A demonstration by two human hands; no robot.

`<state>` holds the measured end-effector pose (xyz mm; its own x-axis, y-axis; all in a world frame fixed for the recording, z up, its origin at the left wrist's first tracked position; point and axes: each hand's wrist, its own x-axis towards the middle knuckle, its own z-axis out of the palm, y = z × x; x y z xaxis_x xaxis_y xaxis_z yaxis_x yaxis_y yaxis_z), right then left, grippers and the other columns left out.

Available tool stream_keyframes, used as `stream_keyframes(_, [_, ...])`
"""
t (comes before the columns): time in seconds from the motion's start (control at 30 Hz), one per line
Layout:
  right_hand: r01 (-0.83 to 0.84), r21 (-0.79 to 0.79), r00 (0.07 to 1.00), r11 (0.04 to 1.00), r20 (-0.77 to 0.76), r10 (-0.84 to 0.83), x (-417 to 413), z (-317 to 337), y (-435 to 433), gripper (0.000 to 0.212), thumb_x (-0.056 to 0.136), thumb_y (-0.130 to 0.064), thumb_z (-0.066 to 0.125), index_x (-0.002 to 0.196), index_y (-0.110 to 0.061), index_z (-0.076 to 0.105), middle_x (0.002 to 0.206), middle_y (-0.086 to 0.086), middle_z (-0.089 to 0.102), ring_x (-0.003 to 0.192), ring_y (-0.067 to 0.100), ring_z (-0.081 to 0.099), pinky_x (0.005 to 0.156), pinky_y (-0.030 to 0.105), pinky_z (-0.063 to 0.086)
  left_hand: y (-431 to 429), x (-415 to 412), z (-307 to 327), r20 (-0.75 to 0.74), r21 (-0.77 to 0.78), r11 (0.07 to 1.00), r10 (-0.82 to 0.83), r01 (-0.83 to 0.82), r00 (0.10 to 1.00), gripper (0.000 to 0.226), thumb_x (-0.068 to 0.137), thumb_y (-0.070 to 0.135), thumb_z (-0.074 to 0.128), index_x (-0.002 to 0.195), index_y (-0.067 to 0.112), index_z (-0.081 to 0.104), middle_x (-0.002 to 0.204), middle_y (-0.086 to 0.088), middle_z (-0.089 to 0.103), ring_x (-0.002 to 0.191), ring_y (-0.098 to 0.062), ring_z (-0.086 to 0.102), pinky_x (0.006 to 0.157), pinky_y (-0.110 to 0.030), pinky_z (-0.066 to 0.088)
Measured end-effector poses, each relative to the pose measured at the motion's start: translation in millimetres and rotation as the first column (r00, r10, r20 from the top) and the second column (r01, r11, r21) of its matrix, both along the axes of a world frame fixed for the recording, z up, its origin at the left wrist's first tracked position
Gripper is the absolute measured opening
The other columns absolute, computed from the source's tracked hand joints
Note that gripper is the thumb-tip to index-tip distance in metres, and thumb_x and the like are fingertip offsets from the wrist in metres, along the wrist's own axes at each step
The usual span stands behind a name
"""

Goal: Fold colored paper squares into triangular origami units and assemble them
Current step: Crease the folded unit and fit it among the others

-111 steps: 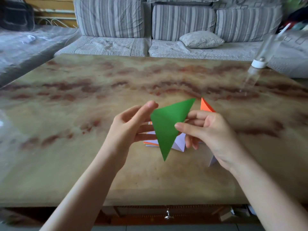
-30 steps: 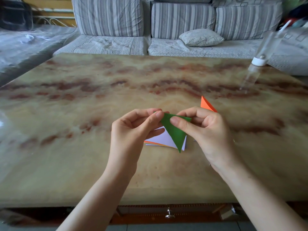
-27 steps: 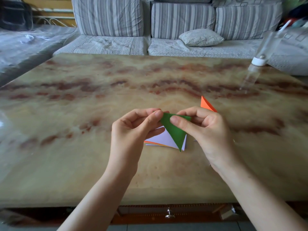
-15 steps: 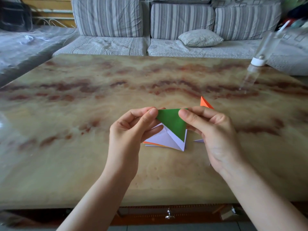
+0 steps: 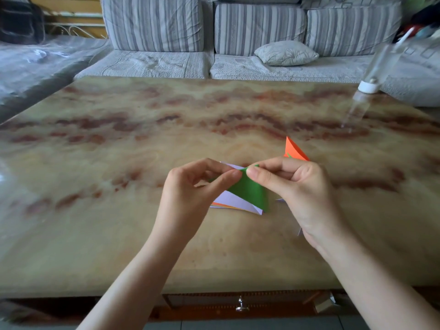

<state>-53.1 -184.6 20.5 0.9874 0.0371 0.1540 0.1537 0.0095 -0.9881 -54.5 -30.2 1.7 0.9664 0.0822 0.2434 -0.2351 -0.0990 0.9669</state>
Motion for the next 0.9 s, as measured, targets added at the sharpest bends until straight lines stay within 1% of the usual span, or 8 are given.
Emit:
stream_keyframes(0.17, [-0.004,0.025,0.998,1.0,-0.07,0.005,2,-1,-1,0.002,0.078,-0.012,0.071,0.078,-0.01,0.072,0.06,-0.009,0.069,0.054,-0.002,0.061,0.048,0.005,0.038,-2,0,-2,0.024,-0.054,0.998,0.018,-0.016,1.0,0.009,0.075,0.015,0.075,0.068,0.019,0.072,0.07,0.004,0.073,0.066,-0.008,0.064,0.07,-0.026,0.048])
stream_keyframes(0.3, [0.006,-0.008,1.0,1.0,-0.008,-0.006,3,-2,0,0.007,0.08,-0.008,0.069,0.075,-0.011,0.072,0.06,-0.008,0.069,0.054,-0.002,0.061,0.047,0.006,0.039,-1,0,-2,-0.005,-0.072,0.997,-0.01,0.01,1.0,0.01,0.076,0.015,0.074,0.067,0.017,0.071,0.071,0.003,0.073,0.068,-0.009,0.064,0.07,-0.023,0.049])
stream_keyframes(0.43, [0.001,-0.079,0.999,0.997,0.045,0.002,5,-7,-2,0.013,0.079,-0.006,0.07,0.07,-0.016,0.073,0.064,-0.001,0.072,0.057,0.005,0.064,0.055,0.014,0.048,3,2,-4,-0.058,0.012,0.999,-0.035,0.035,0.998,0.012,0.079,0.016,0.073,0.068,0.019,0.07,0.067,0.006,0.069,0.067,-0.008,0.061,0.069,-0.024,0.046])
stream_keyframes(0.53, [-0.004,-0.119,0.998,0.993,0.065,0.012,6,-10,-1,0.009,0.079,-0.007,0.071,0.073,-0.013,0.074,0.068,0.002,0.074,0.063,0.01,0.068,0.063,0.02,0.052,2,1,-1,-0.048,0.049,0.997,-0.062,0.064,0.997,0.003,0.077,0.031,0.071,0.078,0.028,0.072,0.076,0.004,0.072,0.077,-0.012,0.067,0.074,-0.029,0.05])
stream_keyframes(0.6, [-0.013,-0.155,0.997,0.988,0.074,0.025,4,-11,1,0.004,0.078,-0.014,0.072,0.077,-0.011,0.075,0.072,0.003,0.074,0.069,0.013,0.071,0.068,0.025,0.053,-1,-1,-1,-0.01,0.07,0.995,-0.066,0.066,0.998,0.012,0.073,0.039,0.073,0.082,0.031,0.072,0.08,0.001,0.074,0.082,-0.016,0.069,0.078,-0.035,0.053])
stream_keyframes(0.67, [-0.032,-0.169,0.996,0.985,0.073,0.045,2,-12,3,0.006,0.077,-0.018,0.072,0.079,-0.014,0.075,0.074,0.002,0.075,0.073,0.014,0.072,0.072,0.029,0.053,-4,-1,0,0.015,0.071,0.997,-0.042,0.041,0.999,0.013,0.071,0.038,0.077,0.077,0.027,0.073,0.076,0.0,0.073,0.078,-0.018,0.068,0.077,-0.038,0.052])
stream_keyframes(0.8, [-0.049,-0.181,0.996,0.982,0.066,0.062,1,-11,5,0.009,0.076,-0.025,0.071,0.077,-0.018,0.076,0.074,0.001,0.075,0.074,0.016,0.071,0.076,0.037,0.053,-7,-2,-1,-0.006,-0.04,0.999,-0.024,0.024,1.0,0.012,0.077,0.023,0.072,0.066,0.018,0.07,0.068,0.008,0.071,0.068,-0.008,0.063,0.067,-0.02,0.049])
stream_keyframes(0.9, [-0.079,-0.173,0.996,0.982,0.031,0.086,3,-11,5,0.006,0.079,-0.019,0.071,0.075,-0.018,0.075,0.072,0.003,0.074,0.07,0.014,0.07,0.071,0.031,0.051,-9,-2,-2,-0.007,-0.088,0.995,0.041,-0.041,0.999,0.013,0.079,0.018,0.071,0.067,0.014,0.069,0.065,0.006,0.07,0.063,-0.004,0.062,0.062,-0.013,0.046])
